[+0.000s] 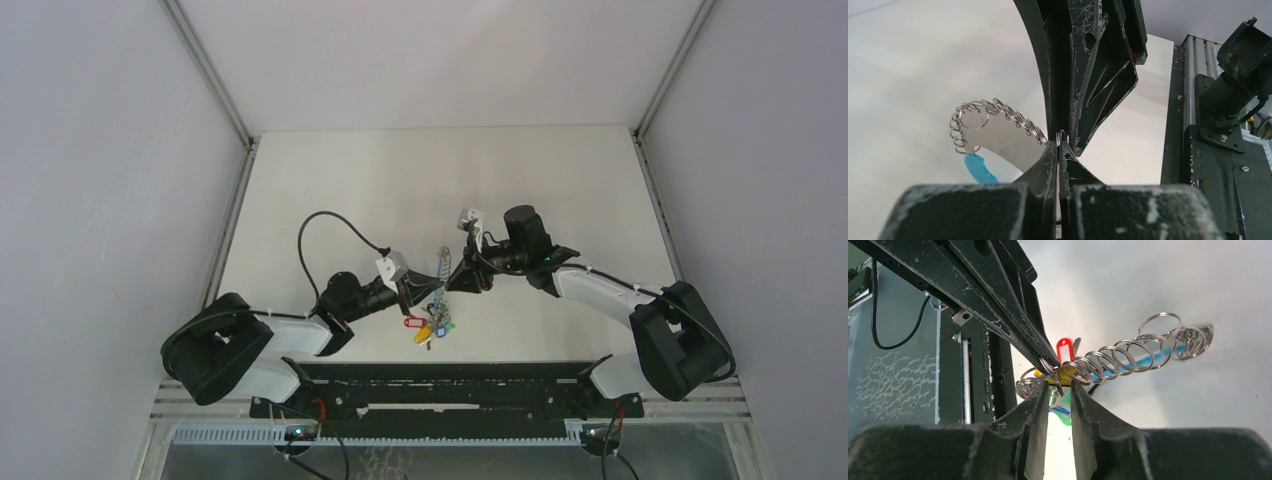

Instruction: Put the keys on the keyring

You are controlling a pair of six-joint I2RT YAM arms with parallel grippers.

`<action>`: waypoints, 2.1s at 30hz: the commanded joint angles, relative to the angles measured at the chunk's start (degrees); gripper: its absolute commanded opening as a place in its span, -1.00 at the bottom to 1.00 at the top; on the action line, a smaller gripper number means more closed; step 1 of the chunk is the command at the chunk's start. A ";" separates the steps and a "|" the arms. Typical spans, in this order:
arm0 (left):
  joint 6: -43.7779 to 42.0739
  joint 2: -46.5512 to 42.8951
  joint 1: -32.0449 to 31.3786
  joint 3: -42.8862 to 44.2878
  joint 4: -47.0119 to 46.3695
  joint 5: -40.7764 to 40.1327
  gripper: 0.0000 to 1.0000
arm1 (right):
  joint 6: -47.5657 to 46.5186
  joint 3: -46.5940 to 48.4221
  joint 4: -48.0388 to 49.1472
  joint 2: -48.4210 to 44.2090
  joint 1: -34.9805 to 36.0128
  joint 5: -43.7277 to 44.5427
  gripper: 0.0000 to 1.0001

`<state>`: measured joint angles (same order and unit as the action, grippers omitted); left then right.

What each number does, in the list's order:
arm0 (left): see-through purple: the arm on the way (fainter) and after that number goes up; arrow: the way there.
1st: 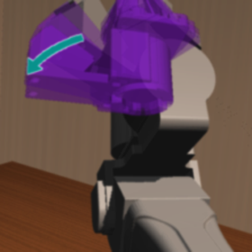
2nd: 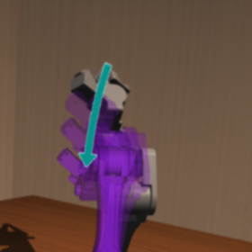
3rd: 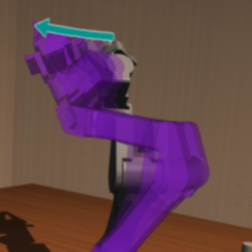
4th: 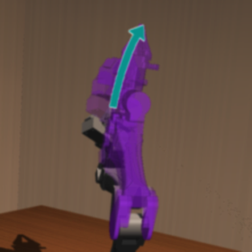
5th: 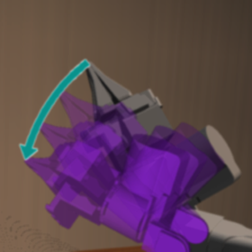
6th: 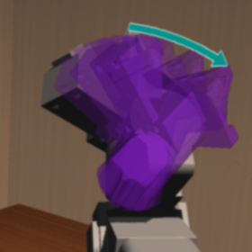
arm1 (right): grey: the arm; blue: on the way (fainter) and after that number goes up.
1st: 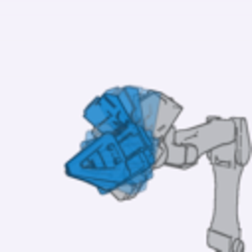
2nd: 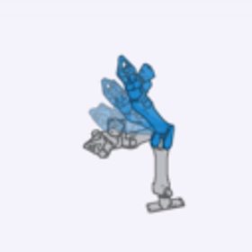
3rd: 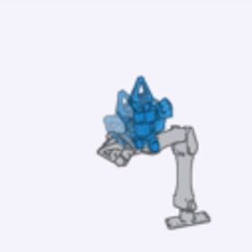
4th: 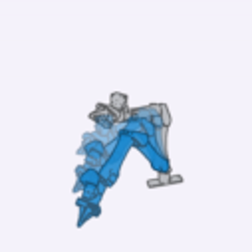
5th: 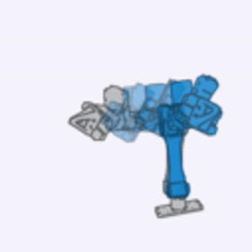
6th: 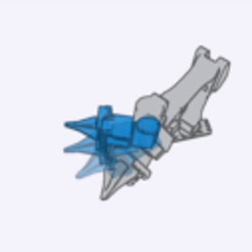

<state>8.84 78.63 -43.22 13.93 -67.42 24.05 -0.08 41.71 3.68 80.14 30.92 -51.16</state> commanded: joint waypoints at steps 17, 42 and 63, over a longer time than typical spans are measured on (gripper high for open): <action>1.35 -3.25 0.42 -1.21 -4.54 -1.75 -1.00 | -2.89 -13.02 30.23 -1.46 -1.46 -2.66 0.00; 4.64 -3.22 0.42 -0.80 -4.59 -5.41 -1.00 | -5.94 -18.78 37.71 -6.29 10.67 27.36 -0.09; 6.44 -3.25 0.42 -1.19 -5.81 -7.10 -0.99 | -5.64 -20.21 43.58 -2.12 13.69 34.00 -0.34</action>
<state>14.15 76.93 -43.09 13.80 -66.92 17.65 -5.30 21.58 42.46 77.60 44.14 -17.02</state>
